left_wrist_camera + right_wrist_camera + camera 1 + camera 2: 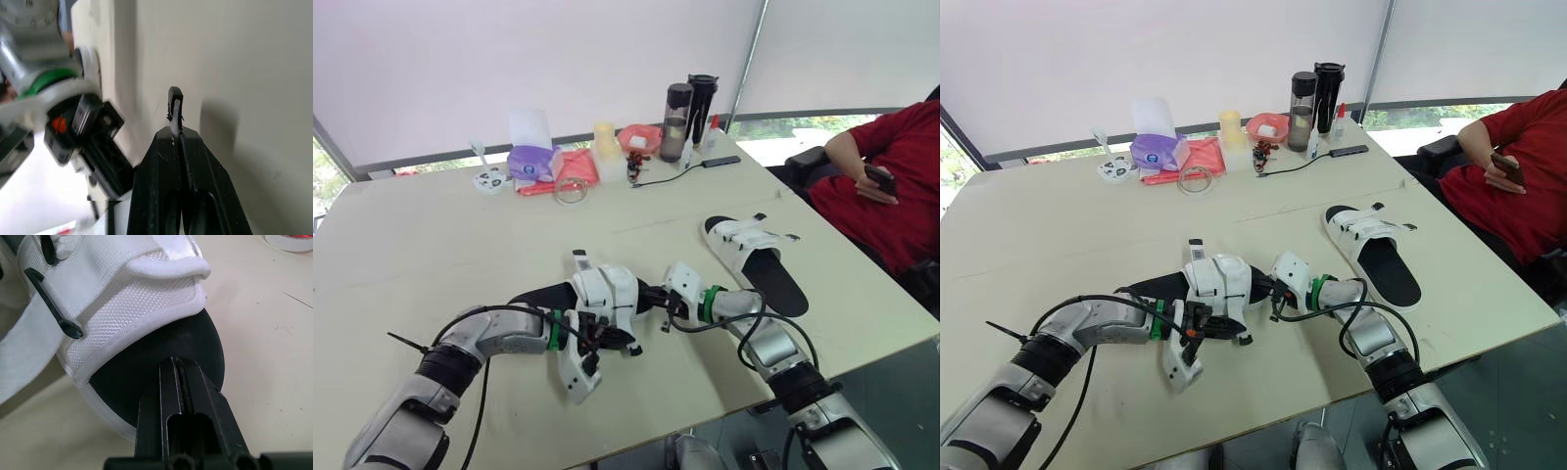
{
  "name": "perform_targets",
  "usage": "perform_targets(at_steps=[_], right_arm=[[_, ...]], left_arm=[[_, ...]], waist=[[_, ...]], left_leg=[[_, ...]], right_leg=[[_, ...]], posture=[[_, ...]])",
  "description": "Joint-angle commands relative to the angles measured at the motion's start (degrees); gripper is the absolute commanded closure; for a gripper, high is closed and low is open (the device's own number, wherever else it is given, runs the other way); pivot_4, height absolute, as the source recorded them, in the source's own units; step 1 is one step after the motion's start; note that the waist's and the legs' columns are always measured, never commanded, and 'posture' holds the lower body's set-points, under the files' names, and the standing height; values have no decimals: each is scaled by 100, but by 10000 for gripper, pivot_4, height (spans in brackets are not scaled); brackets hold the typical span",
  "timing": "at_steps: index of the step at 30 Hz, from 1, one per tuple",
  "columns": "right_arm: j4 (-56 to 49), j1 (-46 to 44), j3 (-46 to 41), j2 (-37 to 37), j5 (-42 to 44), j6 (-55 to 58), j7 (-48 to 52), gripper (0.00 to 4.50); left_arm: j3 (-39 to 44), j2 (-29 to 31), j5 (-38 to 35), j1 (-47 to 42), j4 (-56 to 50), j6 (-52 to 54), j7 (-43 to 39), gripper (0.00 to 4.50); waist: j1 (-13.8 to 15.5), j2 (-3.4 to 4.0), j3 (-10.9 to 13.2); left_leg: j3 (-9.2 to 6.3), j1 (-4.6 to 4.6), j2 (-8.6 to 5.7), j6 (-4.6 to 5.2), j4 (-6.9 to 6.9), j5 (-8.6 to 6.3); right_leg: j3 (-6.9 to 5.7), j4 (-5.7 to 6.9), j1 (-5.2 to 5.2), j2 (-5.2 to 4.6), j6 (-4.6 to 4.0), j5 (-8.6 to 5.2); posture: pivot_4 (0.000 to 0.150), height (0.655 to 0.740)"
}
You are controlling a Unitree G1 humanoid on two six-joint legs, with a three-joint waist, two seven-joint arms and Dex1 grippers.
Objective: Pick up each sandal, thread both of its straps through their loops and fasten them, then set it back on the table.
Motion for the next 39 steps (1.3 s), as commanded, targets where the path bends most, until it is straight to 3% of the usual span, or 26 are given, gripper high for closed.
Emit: perform_targets(at_steps=[1,9,13,18,32,39], right_arm=[[1084,372,371,-107,-577,470,-60,45000],[1183,327,392,-104,-597,399,-42,45000],[1210,316,401,-103,-602,377,-35,45000],[1203,328,400,-95,-596,382,-38,45000],[1206,355,384,-108,-580,407,-49,45000],[1197,350,377,-110,-577,411,-44,45000]], left_arm=[[287,-120,-1586,-129,-378,109,179,44858],[71,-2,-4515,140,-2149,2378,-1419,44858],[207,123,-5246,353,-2841,3606,-2032,44858],[700,-144,-6497,349,-3213,6357,-2002,44858],[2145,-724,-8152,-287,-2756,10796,-1178,44858],[2529,-1016,-8423,-646,-2397,11983,-631,44858]], waist=[[15,-62,5],[21,-84,44],[12,-89,74],[6,-108,85],[-47,-155,115],[-118,-170,120]], left_leg=[[16,1,-6,1,4,1],[22,27,-28,10,7,6],[20,29,-27,9,6,5],[17,29,-28,9,13,5],[0,64,-36,-6,11,-3],[-17,65,-54,-4,10,-2]], right_leg=[[0,35,-31,-14,0,0],[-1,160,-76,-35,-1,0],[-2,161,-78,-32,-2,0],[-2,157,-74,-31,-1,0],[-3,143,-61,-28,-1,0],[-2,141,-46,-33,-1,0]], posture=[[1500,7400],[1500,7400],[1500,7400],[1500,7400],[1500,7400],[1500,7400]])
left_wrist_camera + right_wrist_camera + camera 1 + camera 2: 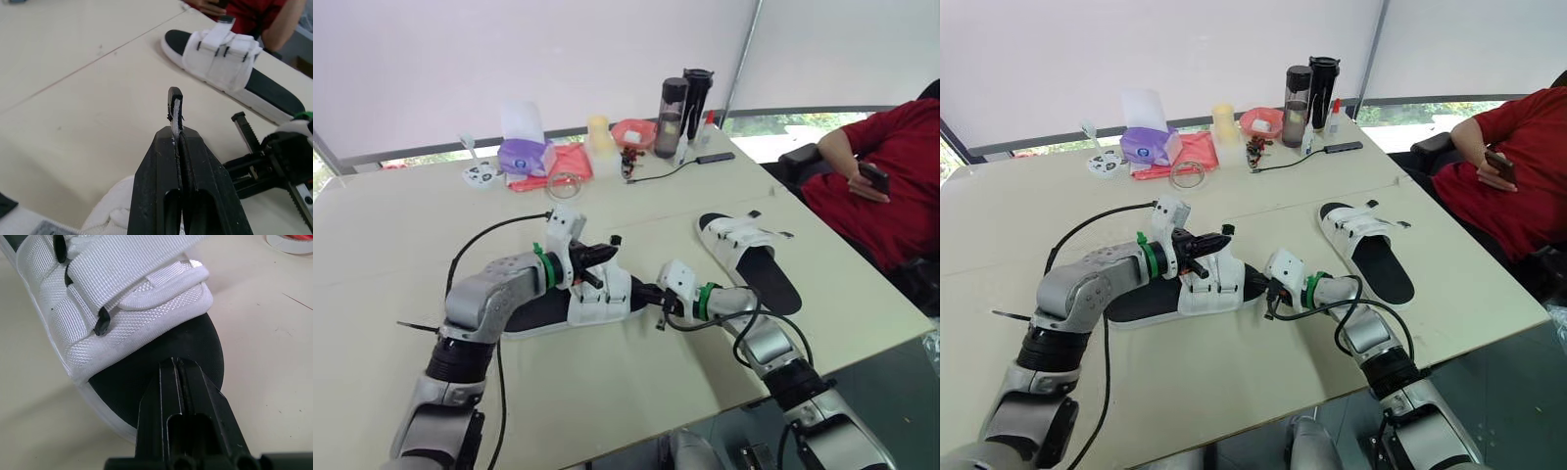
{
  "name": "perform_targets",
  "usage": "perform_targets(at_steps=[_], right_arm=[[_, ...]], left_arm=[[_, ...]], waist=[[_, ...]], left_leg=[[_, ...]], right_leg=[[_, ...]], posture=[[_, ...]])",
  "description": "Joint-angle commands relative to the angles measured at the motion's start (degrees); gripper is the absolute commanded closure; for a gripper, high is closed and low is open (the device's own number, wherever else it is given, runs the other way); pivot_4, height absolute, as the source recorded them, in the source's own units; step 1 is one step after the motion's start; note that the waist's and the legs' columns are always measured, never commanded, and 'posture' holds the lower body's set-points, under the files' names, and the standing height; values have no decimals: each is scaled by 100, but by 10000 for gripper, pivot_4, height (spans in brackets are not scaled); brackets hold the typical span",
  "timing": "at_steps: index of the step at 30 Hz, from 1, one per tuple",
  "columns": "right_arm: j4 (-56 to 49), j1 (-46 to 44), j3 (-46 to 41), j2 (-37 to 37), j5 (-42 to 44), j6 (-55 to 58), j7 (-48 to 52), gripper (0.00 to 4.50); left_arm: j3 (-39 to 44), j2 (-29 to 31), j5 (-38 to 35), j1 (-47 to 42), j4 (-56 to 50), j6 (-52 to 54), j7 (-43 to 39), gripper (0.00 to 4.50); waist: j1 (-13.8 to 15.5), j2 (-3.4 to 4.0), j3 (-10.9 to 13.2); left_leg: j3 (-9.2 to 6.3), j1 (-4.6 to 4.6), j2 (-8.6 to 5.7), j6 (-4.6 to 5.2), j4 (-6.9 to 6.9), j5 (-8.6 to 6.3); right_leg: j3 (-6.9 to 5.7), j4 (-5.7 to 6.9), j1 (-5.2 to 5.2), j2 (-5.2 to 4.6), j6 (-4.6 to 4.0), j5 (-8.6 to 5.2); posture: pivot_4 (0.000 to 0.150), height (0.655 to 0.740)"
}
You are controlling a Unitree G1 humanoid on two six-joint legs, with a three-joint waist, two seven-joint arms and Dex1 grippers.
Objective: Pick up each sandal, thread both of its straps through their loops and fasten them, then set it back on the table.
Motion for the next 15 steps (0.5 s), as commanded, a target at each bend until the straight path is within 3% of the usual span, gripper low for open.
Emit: perform_targets(at_steps=[1,8,15], right_arm=[[1161,442,325,-208,-582,518,-58,45000],[1156,430,317,-199,-580,524,-72,45000],[1141,455,308,-209,-576,528,-85,45000]], left_arm=[[266,-15,-68,-258,-7,325,167,44858],[1225,-830,-325,-761,953,1465,1235,44858],[2086,-1225,-260,-967,1297,2236,2121,44858]], waist=[[0,0,0],[-4,-9,-5],[-14,-15,-10]], left_leg=[[-2,1,-2,0,-1,0],[-18,12,-20,-2,1,-1],[-36,20,-30,-2,0,-1]], right_leg=[[0,1,0,-1,0,0],[0,0,20,-7,0,0],[0,0,33,-7,1,0]], posture=[[1500,7400],[1500,7400],[1500,7400]])
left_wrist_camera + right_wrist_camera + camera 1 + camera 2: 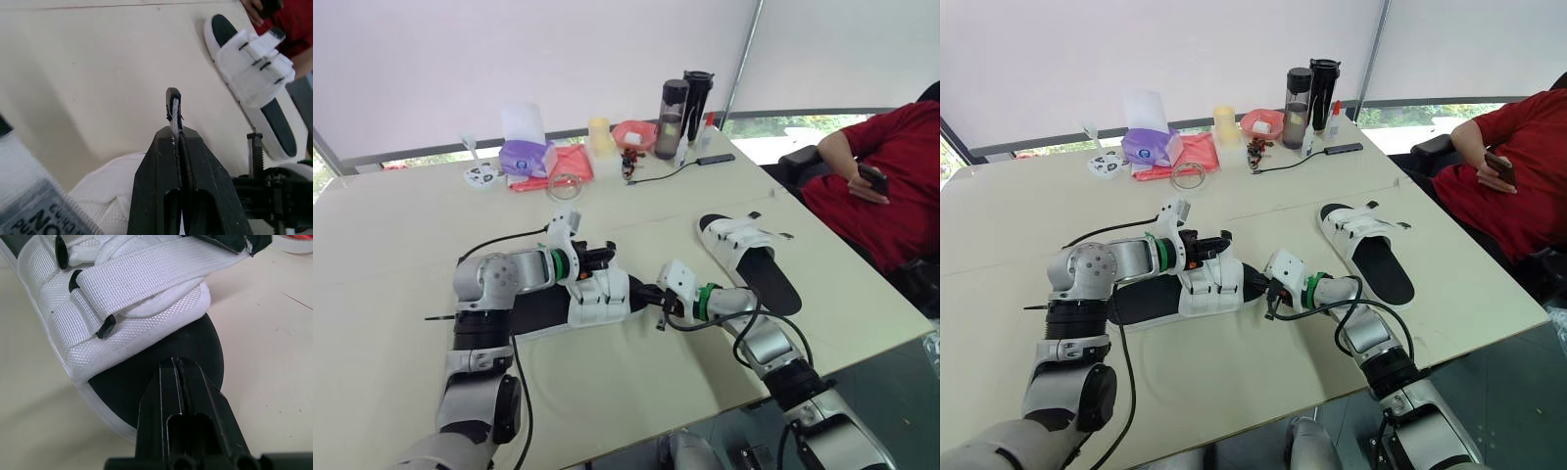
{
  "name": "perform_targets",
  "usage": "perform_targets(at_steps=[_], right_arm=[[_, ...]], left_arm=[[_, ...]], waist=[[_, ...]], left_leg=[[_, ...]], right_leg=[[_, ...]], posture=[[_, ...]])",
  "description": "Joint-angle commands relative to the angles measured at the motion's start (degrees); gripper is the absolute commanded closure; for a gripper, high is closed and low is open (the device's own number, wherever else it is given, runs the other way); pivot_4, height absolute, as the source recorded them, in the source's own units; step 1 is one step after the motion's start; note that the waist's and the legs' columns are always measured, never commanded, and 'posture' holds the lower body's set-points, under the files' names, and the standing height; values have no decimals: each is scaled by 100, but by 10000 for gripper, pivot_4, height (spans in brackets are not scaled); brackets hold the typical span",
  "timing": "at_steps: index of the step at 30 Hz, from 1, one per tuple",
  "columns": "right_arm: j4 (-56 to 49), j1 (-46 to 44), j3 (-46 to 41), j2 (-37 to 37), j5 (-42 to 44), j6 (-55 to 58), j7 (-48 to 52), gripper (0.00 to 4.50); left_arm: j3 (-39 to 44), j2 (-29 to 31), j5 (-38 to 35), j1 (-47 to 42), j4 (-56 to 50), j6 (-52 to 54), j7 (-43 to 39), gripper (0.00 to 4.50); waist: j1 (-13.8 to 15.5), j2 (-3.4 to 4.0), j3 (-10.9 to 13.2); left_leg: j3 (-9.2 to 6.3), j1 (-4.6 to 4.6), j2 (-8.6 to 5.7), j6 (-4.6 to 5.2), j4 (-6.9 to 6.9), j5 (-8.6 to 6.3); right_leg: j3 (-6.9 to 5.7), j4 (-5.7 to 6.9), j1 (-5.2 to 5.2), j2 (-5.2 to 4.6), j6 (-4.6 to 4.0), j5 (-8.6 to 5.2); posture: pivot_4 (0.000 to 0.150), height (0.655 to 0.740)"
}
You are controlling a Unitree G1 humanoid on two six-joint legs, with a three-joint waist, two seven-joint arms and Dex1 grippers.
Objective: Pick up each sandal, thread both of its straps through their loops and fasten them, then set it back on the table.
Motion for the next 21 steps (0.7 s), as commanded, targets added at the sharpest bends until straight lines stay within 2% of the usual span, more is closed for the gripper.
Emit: perform_targets(at_steps=[1,4,14,17,21], right_arm=[[1098,452,308,-202,-573,527,-82,45000],[1101,457,311,-196,-572,521,-89,45000],[1159,444,335,-195,-595,472,-77,45000],[1185,435,342,-193,-601,454,-72,45000],[1206,415,350,-184,-607,435,-70,45000]], left_arm=[[434,-30,153,-94,78,121,461,44858],[559,-76,167,-58,-73,84,596,44858],[754,107,-524,65,-860,-27,-35,44858],[931,7,-692,68,-948,51,113,44858],[1151,-16,-472,64,-583,1,590,44858]], waist=[[-2,0,-1],[-9,0,-1],[-24,-2,2],[-26,-3,5],[-25,-6,8]], left_leg=[[-1,1,-1,0,0,0],[-3,3,-1,-1,0,-1],[-5,-4,-2,-5,-3,-3],[-5,-7,-2,-5,-3,-3],[-5,-8,-2,-5,-3,-3]], right_leg=[[0,-1,2,0,0,0],[0,-1,4,0,0,0],[-2,-27,3,0,0,0],[-2,-36,3,0,0,0],[-2,-40,4,0,0,0]], posture=[[1500,7400],[1500,7400],[1500,7400],[1500,7400],[1500,7400]])
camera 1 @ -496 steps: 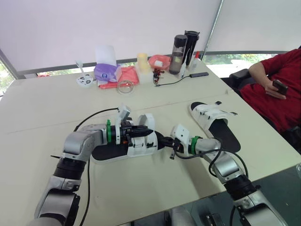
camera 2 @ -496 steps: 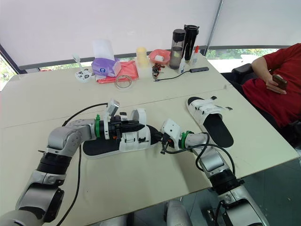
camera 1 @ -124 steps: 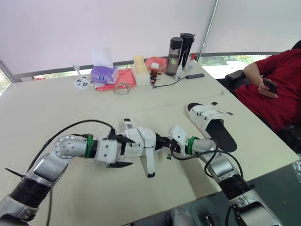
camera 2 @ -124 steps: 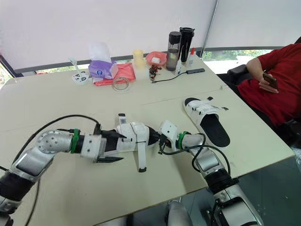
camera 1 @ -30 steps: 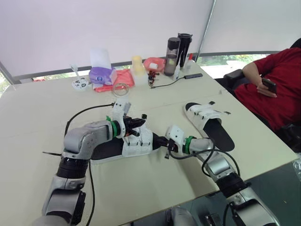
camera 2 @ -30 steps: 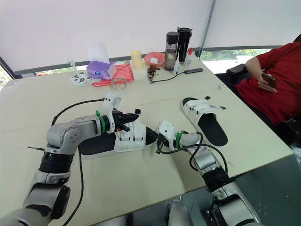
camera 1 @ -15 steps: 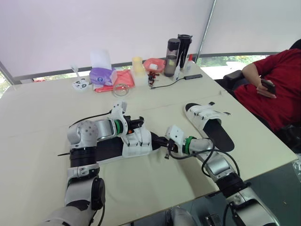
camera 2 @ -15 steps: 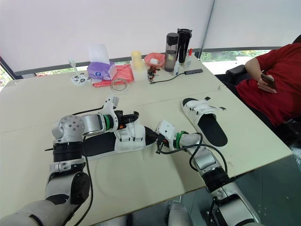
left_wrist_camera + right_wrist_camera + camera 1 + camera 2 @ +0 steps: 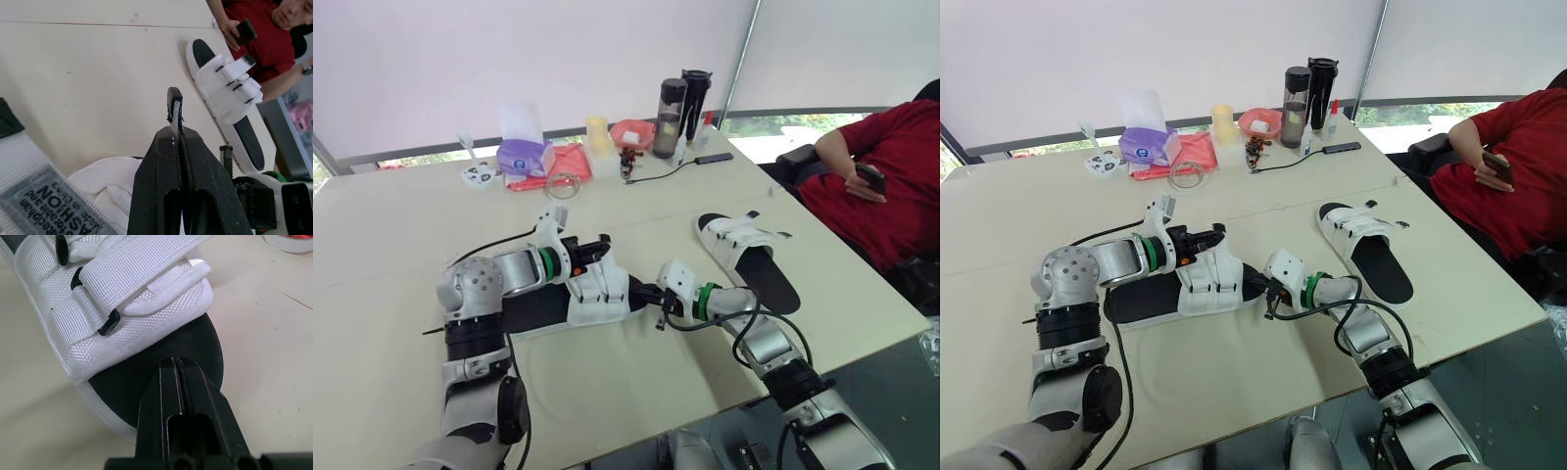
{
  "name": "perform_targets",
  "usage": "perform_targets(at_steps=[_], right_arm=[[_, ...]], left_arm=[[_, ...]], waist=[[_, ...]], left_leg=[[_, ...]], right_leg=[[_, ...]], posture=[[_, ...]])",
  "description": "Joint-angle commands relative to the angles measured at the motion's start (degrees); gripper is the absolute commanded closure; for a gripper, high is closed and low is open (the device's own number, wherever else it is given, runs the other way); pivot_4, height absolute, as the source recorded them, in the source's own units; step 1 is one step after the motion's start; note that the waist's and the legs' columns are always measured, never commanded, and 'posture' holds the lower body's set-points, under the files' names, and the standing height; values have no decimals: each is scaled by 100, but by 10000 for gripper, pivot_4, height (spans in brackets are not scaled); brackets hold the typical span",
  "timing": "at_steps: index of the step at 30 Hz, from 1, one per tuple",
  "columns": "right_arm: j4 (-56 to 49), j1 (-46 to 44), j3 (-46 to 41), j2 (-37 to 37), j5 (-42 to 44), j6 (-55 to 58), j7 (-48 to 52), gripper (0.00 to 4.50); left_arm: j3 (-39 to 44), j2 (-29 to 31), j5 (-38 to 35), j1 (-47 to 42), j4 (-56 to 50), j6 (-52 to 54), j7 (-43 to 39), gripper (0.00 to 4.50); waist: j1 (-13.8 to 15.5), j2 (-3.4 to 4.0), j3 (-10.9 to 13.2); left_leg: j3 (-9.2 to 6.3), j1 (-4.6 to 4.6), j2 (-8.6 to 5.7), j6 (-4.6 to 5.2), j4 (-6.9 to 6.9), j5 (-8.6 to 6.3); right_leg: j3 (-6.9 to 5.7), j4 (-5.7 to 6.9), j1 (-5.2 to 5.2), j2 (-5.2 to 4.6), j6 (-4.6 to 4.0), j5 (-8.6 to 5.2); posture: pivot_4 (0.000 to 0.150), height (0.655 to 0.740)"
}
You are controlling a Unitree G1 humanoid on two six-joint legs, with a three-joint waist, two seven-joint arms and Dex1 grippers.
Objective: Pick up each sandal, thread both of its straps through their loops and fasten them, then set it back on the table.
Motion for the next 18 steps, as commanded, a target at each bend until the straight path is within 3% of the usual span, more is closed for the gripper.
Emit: perform_targets(at_steps=[1,12,15,16,17,18], right_arm=[[1195,433,342,-198,-608,458,-59,45000],[1195,435,350,-195,-604,448,-75,45000],[1186,445,342,-198,-596,452,-94,45000],[1180,453,341,-202,-594,453,-95,45000],[1170,464,341,-210,-590,454,-95,45000],[1168,467,340,-213,-588,456,-96,45000]], left_arm=[[438,130,138,-146,30,-266,344,44858],[175,142,537,-215,694,-193,828,44858],[225,110,517,-284,811,-141,902,44858],[223,117,484,-295,819,-104,888,42276],[195,135,458,-281,784,-101,852,39208],[212,139,419,-281,768,-68,826,35812]], waist=[[0,0,0],[-3,17,-20],[-37,87,-56],[-62,146,-93],[-78,150,-95],[-88,126,-96]], left_leg=[[0,1,0,0,0,0],[-6,10,-1,-1,0,-1],[-53,-2,3,-3,1,-2],[-90,-24,13,-3,-7,-3],[-120,-87,40,-2,-8,-3],[-108,-87,36,-2,-5,-3]], right_leg=[[0,0,0,0,0,0],[-9,-23,18,1,0,0],[-77,-105,55,3,2,1],[-112,-186,76,23,9,6],[-141,-268,105,49,31,24],[-155,-254,100,21,33,25]], posture=[[1500,7400],[1500,7400],[1500,7400],[1500,7400],[1500,7400],[1500,7400]])
